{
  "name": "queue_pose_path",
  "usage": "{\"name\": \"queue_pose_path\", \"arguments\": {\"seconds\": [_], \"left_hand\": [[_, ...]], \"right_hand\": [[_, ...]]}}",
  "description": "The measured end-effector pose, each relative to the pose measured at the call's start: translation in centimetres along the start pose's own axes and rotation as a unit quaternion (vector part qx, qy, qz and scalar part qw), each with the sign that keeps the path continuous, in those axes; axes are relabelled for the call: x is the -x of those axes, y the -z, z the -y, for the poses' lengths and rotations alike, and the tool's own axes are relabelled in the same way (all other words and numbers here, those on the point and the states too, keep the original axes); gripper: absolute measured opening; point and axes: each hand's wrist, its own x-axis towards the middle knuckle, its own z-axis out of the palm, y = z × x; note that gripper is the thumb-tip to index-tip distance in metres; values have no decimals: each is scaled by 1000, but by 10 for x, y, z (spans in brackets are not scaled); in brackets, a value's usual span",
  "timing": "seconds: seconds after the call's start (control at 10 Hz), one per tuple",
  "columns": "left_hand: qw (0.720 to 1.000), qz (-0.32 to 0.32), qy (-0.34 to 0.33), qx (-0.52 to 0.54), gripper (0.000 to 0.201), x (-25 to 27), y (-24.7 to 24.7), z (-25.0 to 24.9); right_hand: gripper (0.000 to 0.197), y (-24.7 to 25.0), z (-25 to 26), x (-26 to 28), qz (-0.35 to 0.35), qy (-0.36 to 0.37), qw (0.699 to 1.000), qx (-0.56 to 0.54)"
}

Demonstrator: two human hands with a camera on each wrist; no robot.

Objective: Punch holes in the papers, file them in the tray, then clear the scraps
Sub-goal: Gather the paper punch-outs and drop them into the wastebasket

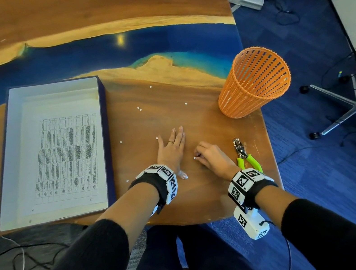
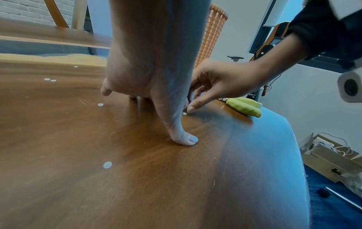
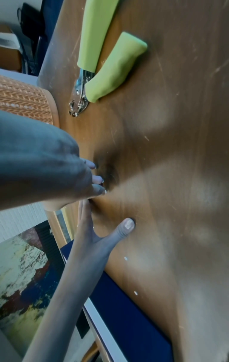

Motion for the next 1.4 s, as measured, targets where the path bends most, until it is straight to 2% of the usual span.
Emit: {"name": "queue_pose_path", "arguments": {"seconds": [0.6,0.8,1.1,1.4], "left_hand": [[1000,8,5,2,134,-1,1,-2],[1000,4,9,-1,133,0,1,-3],[1000,5,9,-2,134,-1,1,-3],[1000,6,11,-5,134,-1,1,-4]], "right_hand": [[13,6,3,-4,46,34,996,63],[7,10,-4,-3,29,19,999,-4],[10,6,-7,-1,35,43,998,5],[13,8,-11,2,36,31,999,-7]]}}
